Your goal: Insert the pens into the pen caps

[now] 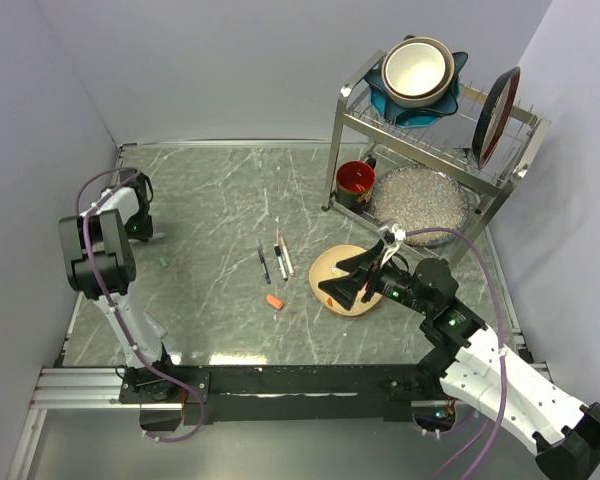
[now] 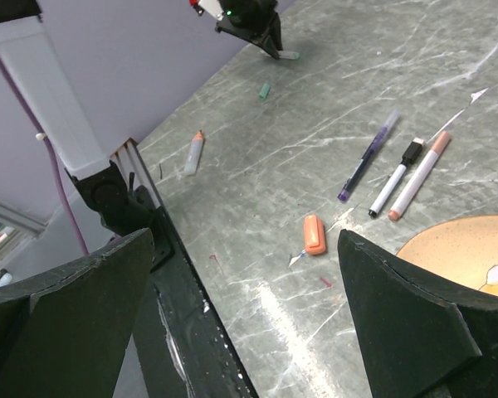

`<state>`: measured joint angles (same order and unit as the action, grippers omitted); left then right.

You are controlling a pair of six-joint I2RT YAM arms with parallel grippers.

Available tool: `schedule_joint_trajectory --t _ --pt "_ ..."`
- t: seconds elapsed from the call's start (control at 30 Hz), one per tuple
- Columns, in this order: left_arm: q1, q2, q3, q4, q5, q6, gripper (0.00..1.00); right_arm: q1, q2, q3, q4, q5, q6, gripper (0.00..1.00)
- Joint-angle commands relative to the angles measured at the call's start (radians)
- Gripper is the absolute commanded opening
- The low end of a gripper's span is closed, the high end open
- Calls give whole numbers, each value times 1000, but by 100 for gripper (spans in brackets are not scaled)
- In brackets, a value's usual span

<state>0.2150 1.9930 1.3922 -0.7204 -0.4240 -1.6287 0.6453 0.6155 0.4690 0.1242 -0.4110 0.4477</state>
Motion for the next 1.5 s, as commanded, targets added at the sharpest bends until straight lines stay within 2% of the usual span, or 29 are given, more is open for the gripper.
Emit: schedule_joint_trajectory --t 0.0,0.17,0.37,0.57,0.7,0.83,0.9,1.1,1.27,1.47 --pt "-25 -81 -146 42 -1 102 1 1 -5 2 22 1 8 100" --pt "-130 -157 -162 32 -53 209 1 1 19 2 3 47 60 100" --pt "-313 -307 -243 156 -9 400 1 1 46 16 -8 83 100 100" --pt "-512 -538 -383 401 177 530 1 1 171 55 72 21 108 100" --pt "-646 -646 -459 512 269 546 1 1 271 103 97 -2 103 99" --pt "-718 -740 -568 668 392 558 1 -1 380 141 132 -15 89 97" --pt "-762 -796 -599 714 432 575 1 -1 417 177 144 -58 80 93" --pt "-859 -959 -708 875 442 639 1 -1 501 211 239 -172 138 82" --pt "-873 -1034 -780 961 499 632 1 -2 549 221 305 -242 193 76" --pt "-893 -1051 -806 1024 537 630 1 1 561 212 382 -268 247 68"
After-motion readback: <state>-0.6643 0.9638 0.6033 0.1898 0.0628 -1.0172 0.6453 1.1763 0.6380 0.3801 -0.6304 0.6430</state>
